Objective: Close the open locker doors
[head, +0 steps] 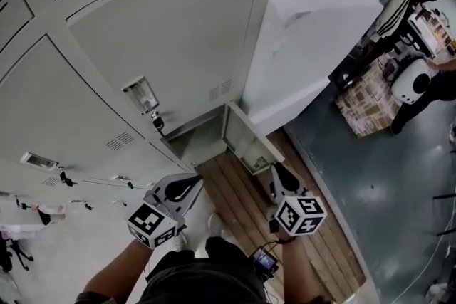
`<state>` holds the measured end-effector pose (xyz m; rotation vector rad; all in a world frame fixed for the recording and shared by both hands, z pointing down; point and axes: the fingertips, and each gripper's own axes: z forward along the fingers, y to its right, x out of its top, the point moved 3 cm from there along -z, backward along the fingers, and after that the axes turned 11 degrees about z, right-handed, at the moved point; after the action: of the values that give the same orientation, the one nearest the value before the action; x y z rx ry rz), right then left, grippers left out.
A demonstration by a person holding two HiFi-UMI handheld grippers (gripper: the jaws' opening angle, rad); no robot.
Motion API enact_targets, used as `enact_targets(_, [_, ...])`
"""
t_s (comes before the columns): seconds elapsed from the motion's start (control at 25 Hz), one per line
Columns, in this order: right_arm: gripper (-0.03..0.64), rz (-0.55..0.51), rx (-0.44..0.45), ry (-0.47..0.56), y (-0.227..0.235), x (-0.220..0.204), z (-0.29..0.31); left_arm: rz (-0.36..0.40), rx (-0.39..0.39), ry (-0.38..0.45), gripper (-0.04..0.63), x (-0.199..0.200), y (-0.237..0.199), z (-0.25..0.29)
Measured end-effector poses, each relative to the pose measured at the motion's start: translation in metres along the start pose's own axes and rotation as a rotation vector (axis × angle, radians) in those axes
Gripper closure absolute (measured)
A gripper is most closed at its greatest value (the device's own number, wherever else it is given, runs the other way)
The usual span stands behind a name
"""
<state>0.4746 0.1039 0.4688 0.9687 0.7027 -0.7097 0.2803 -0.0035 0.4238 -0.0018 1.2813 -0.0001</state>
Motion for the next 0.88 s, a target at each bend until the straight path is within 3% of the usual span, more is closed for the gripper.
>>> enact_targets(0.4, [0.584,0.029,-0.012,-0.027,0.051,0.014,0.013,-0.019,-0.04,-0.013,0.586,0.005,0.008,0.061])
enact_targets(0.88, [0.584,0.068,-0.018,-0.083,0.072,0.008,0.035,-0.035,-0.052,-0.041,0.586,0.002,0.003,0.082])
